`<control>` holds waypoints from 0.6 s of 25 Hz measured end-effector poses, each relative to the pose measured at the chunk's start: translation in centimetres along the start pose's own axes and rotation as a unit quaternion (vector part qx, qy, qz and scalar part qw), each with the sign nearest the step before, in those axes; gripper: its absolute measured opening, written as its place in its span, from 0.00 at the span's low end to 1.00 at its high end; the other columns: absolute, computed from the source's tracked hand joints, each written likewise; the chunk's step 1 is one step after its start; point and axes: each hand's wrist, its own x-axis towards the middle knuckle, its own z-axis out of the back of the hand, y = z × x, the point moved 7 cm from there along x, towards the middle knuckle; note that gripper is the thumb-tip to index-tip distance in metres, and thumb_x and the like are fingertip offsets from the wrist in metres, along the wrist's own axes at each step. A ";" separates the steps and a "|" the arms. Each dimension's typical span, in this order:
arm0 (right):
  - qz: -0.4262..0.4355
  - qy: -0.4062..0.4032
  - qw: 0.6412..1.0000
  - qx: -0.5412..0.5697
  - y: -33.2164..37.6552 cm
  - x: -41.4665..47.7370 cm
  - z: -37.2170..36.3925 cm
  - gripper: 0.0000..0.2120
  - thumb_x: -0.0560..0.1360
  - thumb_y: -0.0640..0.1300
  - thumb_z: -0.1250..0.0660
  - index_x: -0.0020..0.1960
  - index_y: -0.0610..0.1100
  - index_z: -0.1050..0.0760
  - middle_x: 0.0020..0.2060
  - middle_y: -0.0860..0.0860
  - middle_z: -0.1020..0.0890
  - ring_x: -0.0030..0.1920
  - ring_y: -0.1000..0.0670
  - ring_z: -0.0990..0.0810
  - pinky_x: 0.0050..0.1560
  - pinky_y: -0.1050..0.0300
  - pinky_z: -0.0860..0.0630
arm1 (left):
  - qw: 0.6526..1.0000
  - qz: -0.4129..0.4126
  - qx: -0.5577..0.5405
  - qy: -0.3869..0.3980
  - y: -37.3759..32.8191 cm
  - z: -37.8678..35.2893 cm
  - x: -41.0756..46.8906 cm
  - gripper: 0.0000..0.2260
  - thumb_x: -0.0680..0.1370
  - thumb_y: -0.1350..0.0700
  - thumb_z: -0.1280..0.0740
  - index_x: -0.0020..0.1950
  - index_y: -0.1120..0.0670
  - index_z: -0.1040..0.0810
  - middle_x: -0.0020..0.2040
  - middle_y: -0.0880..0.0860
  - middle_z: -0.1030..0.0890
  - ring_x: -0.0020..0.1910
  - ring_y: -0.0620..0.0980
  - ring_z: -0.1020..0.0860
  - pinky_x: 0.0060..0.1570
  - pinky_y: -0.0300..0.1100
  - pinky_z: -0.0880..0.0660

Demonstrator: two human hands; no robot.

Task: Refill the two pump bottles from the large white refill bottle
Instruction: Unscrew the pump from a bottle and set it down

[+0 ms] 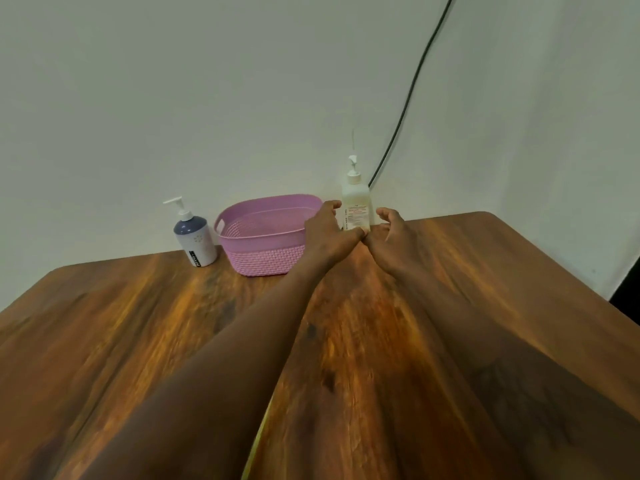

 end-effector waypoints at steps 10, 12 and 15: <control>-0.011 0.044 0.999 0.022 -5.5 11.6 -5.5 0.34 0.77 0.45 0.26 0.78 0.51 0.38 0.69 0.49 0.23 0.66 0.46 0.22 0.54 0.58 0.23 | 0.999 0.038 -0.037 0.002 3.4 -6.0 9.5 0.22 0.75 0.58 0.28 0.67 0.54 0.28 0.58 0.53 0.19 0.58 0.54 0.19 0.44 0.36 0.23; -0.013 0.057 0.998 0.014 -5.6 12.4 -5.9 0.34 0.77 0.45 0.26 0.78 0.50 0.39 0.70 0.48 0.24 0.66 0.45 0.23 0.56 0.57 0.24 | 0.998 0.042 -0.040 -0.008 3.2 -6.0 9.7 0.22 0.75 0.59 0.28 0.67 0.54 0.28 0.58 0.54 0.19 0.58 0.54 0.19 0.45 0.38 0.23; -0.017 0.068 0.997 0.024 -5.4 12.9 -5.7 0.36 0.76 0.43 0.25 0.78 0.49 0.39 0.70 0.48 0.24 0.66 0.45 0.23 0.61 0.51 0.22 | 0.997 0.063 -0.050 -0.008 3.0 -5.9 9.3 0.21 0.75 0.60 0.29 0.67 0.55 0.27 0.59 0.55 0.19 0.58 0.55 0.19 0.45 0.38 0.23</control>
